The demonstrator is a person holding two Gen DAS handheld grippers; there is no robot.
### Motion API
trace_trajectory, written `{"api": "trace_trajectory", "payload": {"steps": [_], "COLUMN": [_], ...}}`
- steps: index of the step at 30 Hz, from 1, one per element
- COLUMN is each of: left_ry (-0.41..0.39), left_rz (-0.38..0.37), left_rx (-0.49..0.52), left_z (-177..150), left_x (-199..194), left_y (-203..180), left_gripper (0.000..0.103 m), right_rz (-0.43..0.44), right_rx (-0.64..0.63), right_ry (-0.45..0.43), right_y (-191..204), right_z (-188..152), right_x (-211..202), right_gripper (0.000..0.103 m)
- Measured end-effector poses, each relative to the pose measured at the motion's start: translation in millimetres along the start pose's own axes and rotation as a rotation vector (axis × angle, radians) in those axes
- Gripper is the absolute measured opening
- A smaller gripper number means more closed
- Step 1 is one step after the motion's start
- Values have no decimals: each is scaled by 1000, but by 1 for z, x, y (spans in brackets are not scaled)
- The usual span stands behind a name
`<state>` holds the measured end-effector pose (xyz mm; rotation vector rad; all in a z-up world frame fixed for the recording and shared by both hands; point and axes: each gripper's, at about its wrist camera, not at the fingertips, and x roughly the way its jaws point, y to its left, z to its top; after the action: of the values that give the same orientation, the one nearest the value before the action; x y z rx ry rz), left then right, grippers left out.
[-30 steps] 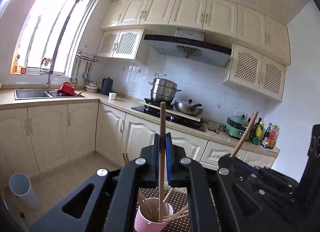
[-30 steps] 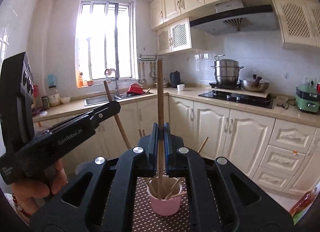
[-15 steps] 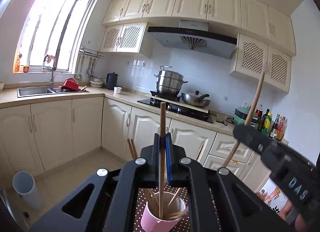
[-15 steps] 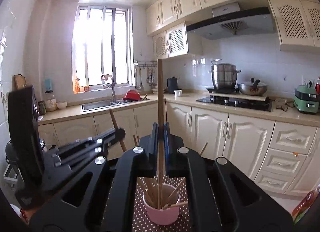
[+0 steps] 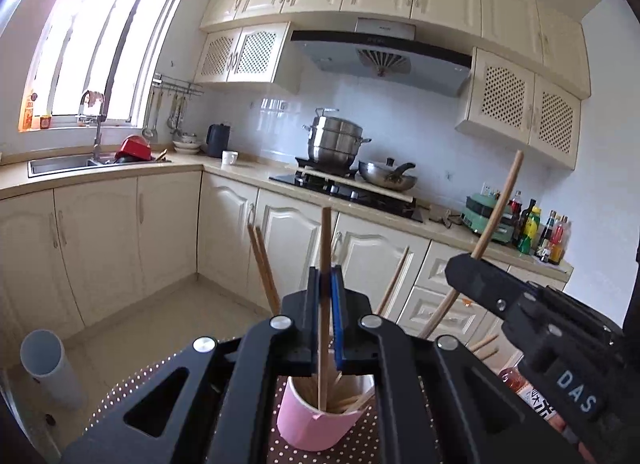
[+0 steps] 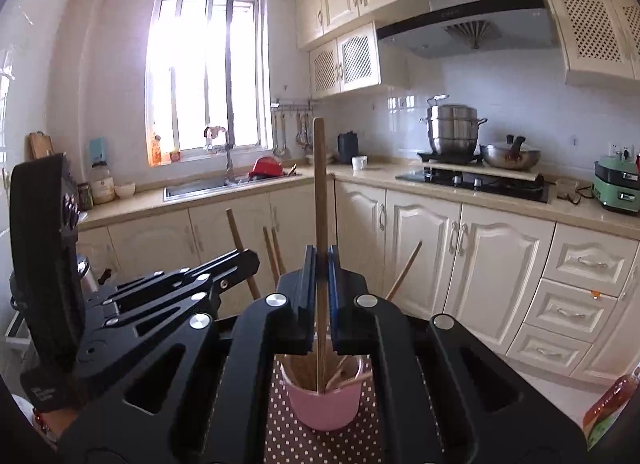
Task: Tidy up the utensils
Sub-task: 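Open the left gripper to drop its chopstick in the cup while the right gripper releases, then withdraw both open grippers from the cup toward the chopstick pile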
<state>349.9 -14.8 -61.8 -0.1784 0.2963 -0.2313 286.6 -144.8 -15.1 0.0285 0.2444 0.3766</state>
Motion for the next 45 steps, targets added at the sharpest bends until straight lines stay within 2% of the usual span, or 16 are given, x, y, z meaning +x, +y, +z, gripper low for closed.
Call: {"api": "trace_trajectory", "payload": {"steps": [8,20,21,22,25,27,28,29,30,37,45], "left_ry": [39,98,112,115,95,90,86,83,73,40,-3], "left_rz": [-7,13,10,19,27,18,20,19,17,55,152], "left_rx": [-18,-16,-18,-18,-45,-52,-46,-44,-46,-28,1], "left_z": [-15,-24,-24,-24,-23,-21,-20,-19,-17,-9,-11], "left_x": [7,16,17,16,9,3,-1,-4,-10,-45,-102], "left_y": [4,5,5,5,9,10,10,9,9,5,-4], "left_gripper": [6,6,9,21,34,39,39,40,41,48,57], "right_rz": [14,-11,-13,-9,-6,-9,-10,-9,-12,-12,-19], "right_rx": [-19,-9,-9,-6,15,16,19,21,25,52,94], "right_ry": [63,100,98,100,102,94,88,83,72,18,-35], "right_y": [0,-8,-8,-8,-10,-10,-9,-9,-9,-7,-7], "right_z": [-21,-38,-38,-38,-37,-35,-34,-33,-32,-20,-19], "right_x": [8,18,18,17,16,13,10,9,5,-20,-66], "right_gripper": [6,7,7,7,7,13,24,40,49,51,59]}}
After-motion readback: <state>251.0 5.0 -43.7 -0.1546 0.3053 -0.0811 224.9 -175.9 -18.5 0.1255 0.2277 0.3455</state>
